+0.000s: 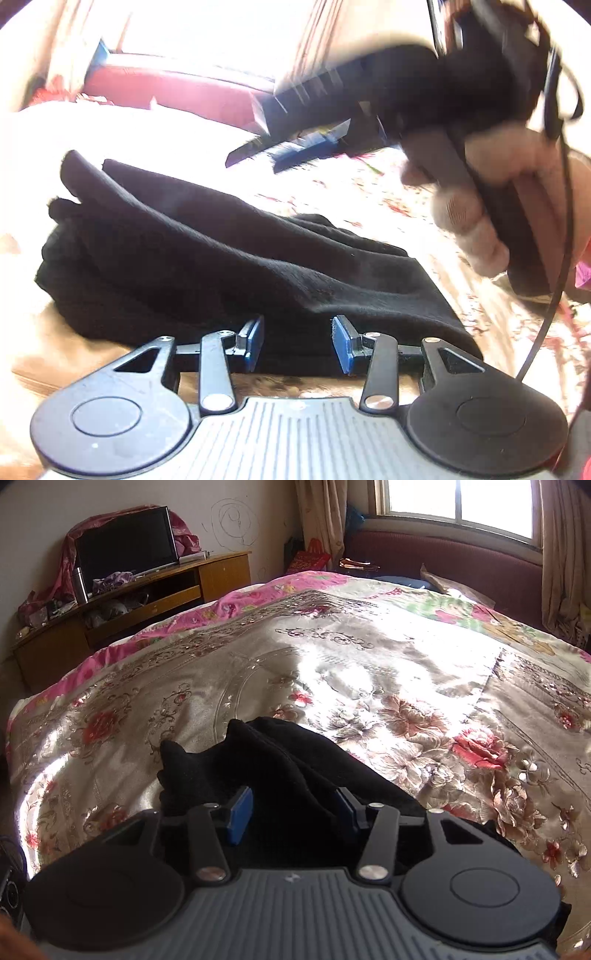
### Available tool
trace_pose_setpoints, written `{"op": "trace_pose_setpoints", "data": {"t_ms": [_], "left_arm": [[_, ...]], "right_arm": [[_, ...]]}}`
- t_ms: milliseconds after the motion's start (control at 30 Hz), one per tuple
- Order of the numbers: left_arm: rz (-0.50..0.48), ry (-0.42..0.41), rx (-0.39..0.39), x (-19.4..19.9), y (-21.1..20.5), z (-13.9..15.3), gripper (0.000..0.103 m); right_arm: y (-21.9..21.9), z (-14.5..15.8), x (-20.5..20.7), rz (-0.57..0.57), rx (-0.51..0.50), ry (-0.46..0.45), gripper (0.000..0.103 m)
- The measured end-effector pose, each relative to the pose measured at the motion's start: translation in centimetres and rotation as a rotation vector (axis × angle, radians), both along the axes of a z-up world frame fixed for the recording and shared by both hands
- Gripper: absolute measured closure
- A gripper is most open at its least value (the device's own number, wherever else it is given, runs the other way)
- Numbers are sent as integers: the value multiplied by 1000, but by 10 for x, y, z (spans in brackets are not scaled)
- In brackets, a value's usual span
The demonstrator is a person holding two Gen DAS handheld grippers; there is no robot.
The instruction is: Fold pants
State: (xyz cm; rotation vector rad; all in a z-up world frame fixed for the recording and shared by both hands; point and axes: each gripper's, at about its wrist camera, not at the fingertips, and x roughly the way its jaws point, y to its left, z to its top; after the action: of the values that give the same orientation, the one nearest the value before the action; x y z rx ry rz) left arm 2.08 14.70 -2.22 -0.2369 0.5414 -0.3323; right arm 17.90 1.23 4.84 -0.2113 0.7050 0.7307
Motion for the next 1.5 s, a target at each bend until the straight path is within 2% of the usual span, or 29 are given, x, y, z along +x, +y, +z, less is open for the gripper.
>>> {"op": "trace_pose_setpoints", "data": {"t_ms": [67, 133, 233, 300, 367, 400, 467, 533, 600, 667, 800, 900, 933, 1033, 1133, 1200, 1333, 1467, 1500], "left_arm": [[44, -14, 33, -2, 8, 14, 47], [93, -40, 9, -8, 18, 28, 45], [137, -102, 10, -7, 25, 50, 40], [135, -124, 54, 4, 21, 56, 37], [138, -89, 129, 24, 17, 51, 36], [144, -42, 167, 38, 15, 43, 36], [150, 62, 261, 61, 11, 19, 37], [133, 96, 329, 68, 2, 4, 37], [116, 76, 371, 66, -8, 7, 37], [93, 52, 415, 65, -18, 18, 36], [99, 67, 479, 85, -21, 21, 34], [114, 83, 452, 99, -11, 20, 30], [117, 82, 447, 101, -9, 21, 30], [126, 57, 505, 106, -9, 22, 30], [113, 65, 506, 111, -5, 20, 27], [115, 54, 517, 109, -3, 18, 25], [112, 10, 484, 98, -5, 31, 26], [106, 0, 483, 92, -7, 33, 26], [106, 1, 491, 91, -7, 33, 26]], "right_arm": [[-13, -10, 8, -16, -56, -47, 52], [-28, -21, 15, -44, -111, -76, 52], [-48, -38, 19, -30, -107, -63, 55], [-59, -59, 28, -103, -203, -72, 56], [-80, -76, 44, -201, -229, -56, 56], [-92, -81, 53, -263, -230, -27, 55], [-122, -78, 59, -323, -151, 33, 56], [-148, -70, 51, -368, -105, 33, 57], [-166, -58, 35, -360, -66, -7, 55], [-177, -48, 22, -297, -9, -31, 55], [-177, -46, 16, -197, 10, -11, 55], [-170, -69, 15, -221, -168, -26, 55], [-176, -75, 17, -243, -162, -6, 55], [-207, -70, 14, -367, 23, 104, 54], [-220, -66, -2, -385, 31, 121, 52], [-233, -69, -13, -420, 82, 183, 51], [-243, -80, -14, -403, 254, 327, 50], [-238, -96, -1, -378, 325, 395, 36], [-244, -97, -1, -398, 373, 419, 36]]}}
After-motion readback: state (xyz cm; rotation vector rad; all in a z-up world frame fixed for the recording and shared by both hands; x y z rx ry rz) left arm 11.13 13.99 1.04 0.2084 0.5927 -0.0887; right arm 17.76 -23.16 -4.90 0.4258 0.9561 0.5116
